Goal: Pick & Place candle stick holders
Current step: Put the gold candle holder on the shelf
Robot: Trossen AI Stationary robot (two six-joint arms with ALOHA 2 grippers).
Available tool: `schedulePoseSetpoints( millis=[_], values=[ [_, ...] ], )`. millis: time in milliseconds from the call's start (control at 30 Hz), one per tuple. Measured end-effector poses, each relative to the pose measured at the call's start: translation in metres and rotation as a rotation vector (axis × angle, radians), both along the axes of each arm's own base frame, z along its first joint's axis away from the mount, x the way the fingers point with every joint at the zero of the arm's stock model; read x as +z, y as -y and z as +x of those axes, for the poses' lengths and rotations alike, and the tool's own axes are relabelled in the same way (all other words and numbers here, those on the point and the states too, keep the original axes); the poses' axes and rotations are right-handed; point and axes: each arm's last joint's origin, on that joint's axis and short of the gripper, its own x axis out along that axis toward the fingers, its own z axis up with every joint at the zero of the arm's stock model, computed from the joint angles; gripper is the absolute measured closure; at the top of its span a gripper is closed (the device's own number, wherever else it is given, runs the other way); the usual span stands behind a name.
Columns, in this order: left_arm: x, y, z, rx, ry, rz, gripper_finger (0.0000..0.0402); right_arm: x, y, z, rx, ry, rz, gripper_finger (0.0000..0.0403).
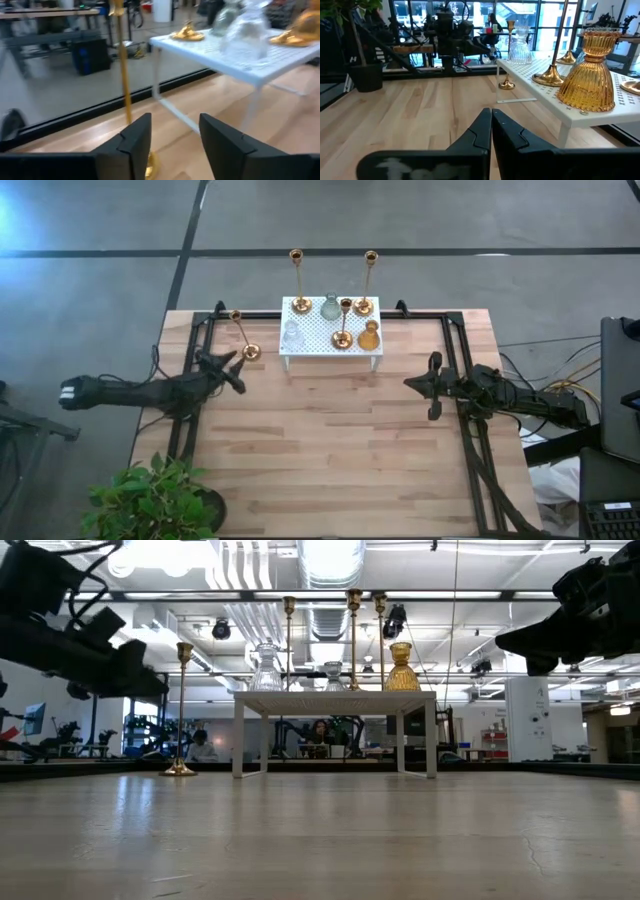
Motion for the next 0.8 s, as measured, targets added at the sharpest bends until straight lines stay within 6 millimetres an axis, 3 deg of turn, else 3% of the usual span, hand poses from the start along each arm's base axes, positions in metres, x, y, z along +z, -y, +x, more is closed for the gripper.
schedulePoseSetpoints(
  millis=[233,800],
  values=[
    [0.004,-0.018,0.002,0.129,0.055,-0.004,0.02,0.0,0.0,0.0,0.0,0.0,0.0,0.0394],
    [0.005,-0.046,0.006,0.072,0.023,0.002,0.0202,0.0,0.0,0.0,0.0,0.0,0.0,0.0394]
  ],
)
